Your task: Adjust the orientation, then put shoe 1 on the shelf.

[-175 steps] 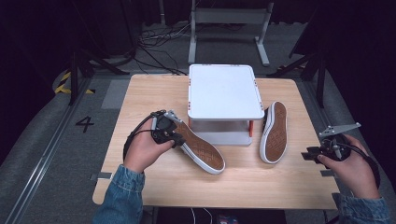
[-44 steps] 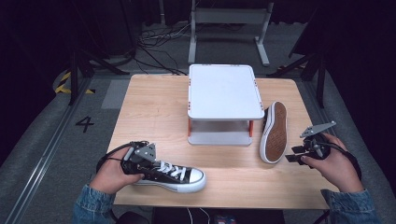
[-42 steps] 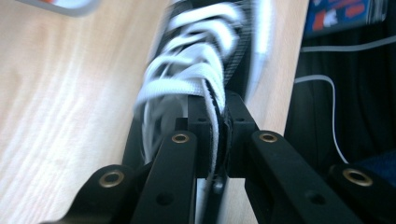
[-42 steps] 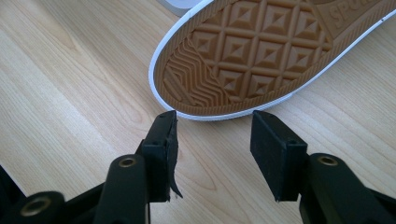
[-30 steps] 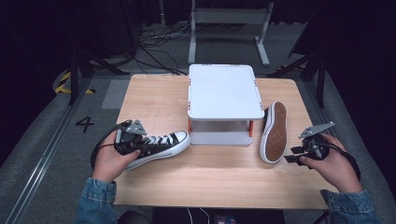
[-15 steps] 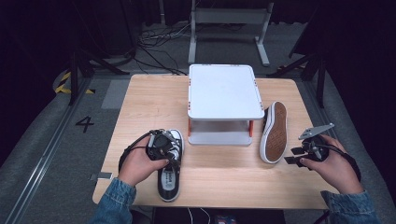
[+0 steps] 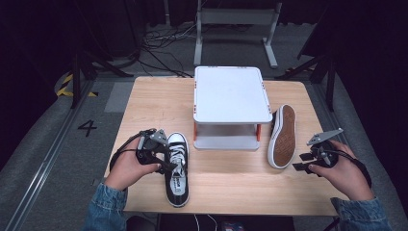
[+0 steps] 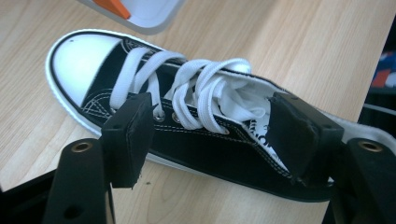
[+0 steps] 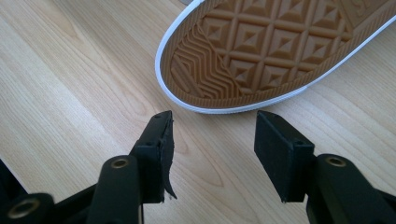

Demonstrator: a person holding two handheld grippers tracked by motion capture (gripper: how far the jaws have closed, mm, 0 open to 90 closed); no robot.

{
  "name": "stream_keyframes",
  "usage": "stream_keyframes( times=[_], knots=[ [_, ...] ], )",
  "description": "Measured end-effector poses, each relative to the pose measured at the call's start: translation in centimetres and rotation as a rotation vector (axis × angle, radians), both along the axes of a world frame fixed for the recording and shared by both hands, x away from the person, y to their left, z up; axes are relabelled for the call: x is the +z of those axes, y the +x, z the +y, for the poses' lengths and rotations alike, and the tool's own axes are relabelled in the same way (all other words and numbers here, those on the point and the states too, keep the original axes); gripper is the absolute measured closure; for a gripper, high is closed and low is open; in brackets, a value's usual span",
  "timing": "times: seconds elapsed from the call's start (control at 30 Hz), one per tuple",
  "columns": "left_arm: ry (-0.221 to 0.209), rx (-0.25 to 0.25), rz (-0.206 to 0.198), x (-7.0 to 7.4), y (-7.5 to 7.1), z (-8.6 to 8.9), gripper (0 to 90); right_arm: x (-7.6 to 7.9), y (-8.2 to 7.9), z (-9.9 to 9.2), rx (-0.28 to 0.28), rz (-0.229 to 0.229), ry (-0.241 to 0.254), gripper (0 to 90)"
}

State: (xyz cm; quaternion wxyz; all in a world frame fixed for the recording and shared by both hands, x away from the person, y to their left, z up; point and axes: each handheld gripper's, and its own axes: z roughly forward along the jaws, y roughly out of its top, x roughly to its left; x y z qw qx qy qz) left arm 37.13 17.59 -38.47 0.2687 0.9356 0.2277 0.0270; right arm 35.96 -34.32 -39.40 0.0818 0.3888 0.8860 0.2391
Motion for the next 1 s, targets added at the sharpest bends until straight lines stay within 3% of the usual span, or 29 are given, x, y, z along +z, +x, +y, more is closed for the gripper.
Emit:
stream_keyframes(
  times=[0.13,0.2,0.33,0.4,0.5,0.57,0.7,0.77,0.9,1.0],
  knots=[
    [0.052,-0.073,-0.008,-1.1,0.7,-1.0,28.9,-0.2,-0.2,-0.2,-0.006,0.0,-0.002,47.9],
    [0.073,-0.082,0.001,-1.7,1.2,-1.3,29.2,-0.2,-0.4,-0.4,-0.006,0.004,-0.002,47.8],
    [0.021,-0.079,0.06,-2.7,2.2,-1.5,28.9,-0.4,-0.9,-0.5,0.028,0.018,0.0,47.2],
    [0.03,-0.088,0.048,-2.8,2.5,-1.6,34.7,-0.5,-1.0,-0.6,0.032,0.025,0.003,47.2],
    [0.023,-0.093,0.066,-2.9,2.8,-1.5,38.1,-0.7,-1.1,-0.6,0.031,0.027,0.005,47.2],
    [0.051,-0.095,0.043,-3.0,2.9,-1.6,47.4,-0.7,-1.2,-0.7,0.028,0.031,0.005,47.1],
    [0.072,-0.061,0.063,-2.8,3.0,-1.6,64.2,-0.6,-1.2,-0.8,0.025,0.024,0.005,47.1],
    [0.059,-0.05,0.074,-2.6,3.0,-1.5,71.4,-0.6,-1.1,-0.8,0.023,0.022,0.005,47.1],
    [0.017,-0.002,0.121,-2.2,3.3,-1.0,76.7,-0.6,-1.0,-0.7,0.021,0.022,0.001,47.1],
    [0.03,0.032,0.124,-1.5,3.3,-1.1,77.5,-0.6,-1.0,-0.8,0.02,0.017,0.003,47.1]
  ],
)
